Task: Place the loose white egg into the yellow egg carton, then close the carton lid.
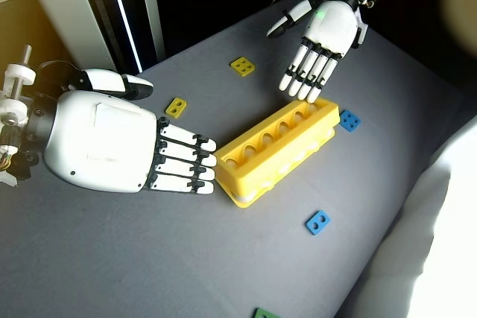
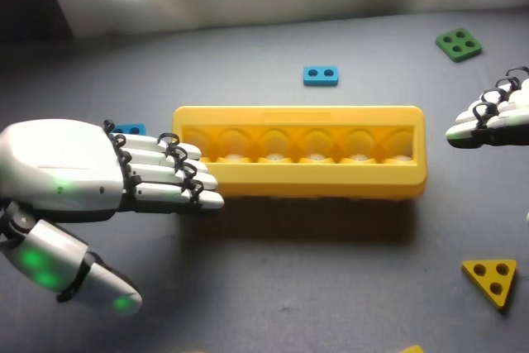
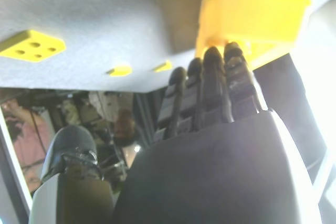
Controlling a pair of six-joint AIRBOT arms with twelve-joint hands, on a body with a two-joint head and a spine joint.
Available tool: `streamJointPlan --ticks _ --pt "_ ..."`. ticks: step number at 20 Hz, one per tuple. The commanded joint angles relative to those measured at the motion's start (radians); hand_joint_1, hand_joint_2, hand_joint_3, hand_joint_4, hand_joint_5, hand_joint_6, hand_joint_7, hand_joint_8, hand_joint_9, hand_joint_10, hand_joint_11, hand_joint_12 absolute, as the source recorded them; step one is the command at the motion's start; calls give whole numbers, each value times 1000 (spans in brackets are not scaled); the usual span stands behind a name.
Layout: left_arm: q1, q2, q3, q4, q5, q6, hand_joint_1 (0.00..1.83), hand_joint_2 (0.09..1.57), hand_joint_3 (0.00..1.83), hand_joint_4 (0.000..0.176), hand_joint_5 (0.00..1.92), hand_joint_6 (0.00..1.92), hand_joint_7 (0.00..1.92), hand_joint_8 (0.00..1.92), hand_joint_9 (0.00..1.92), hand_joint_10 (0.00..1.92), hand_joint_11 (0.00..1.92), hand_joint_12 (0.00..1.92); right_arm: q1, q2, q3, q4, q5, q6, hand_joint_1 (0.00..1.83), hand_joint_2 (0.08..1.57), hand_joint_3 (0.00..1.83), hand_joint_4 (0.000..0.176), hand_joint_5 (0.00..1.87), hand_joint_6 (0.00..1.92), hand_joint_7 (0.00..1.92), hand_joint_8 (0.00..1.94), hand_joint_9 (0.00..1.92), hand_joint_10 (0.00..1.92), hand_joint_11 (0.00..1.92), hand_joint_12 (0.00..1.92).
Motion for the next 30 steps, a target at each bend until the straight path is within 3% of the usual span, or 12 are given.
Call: streamJointPlan --ticks 1,13,23,27,30 --pt "6 -2 1 -27 -47 -8 0 1123 0 0 0 0 0 0 0 0 0 0 4 15 -1 51 15 5 0 1095 2 0 50 8 6 2 0 0 0 0" --pt "66 -19 -3 -27 -35 -27 0 1119 0 0 0 0 0 0 0 0 0 0 4 15 -3 51 30 5 0 1093 1 0 50 9 9 3 0 0 0 0" --pt "-62 67 27 -45 -56 -29 0 1126 2 0 0 0 0 0 0 0 0 0 4 15 -9 52 48 -53 0 1098 2 0 54 8 9 3 2 1 6 3" --pt "-86 124 47 -45 -134 -68 0 1126 1 0 16 6 0 0 0 0 0 0 9 13 -30 70 49 -169 0 1101 3 0 38 0 0 0 0 0 0 0" --pt "-62 197 50 -40 -236 -54 0 1115 0 0 8 3 0 0 0 0 0 0 11 -4 -32 189 117 -341 0 1105 4 0 58 9 9 4 0 0 0 0"
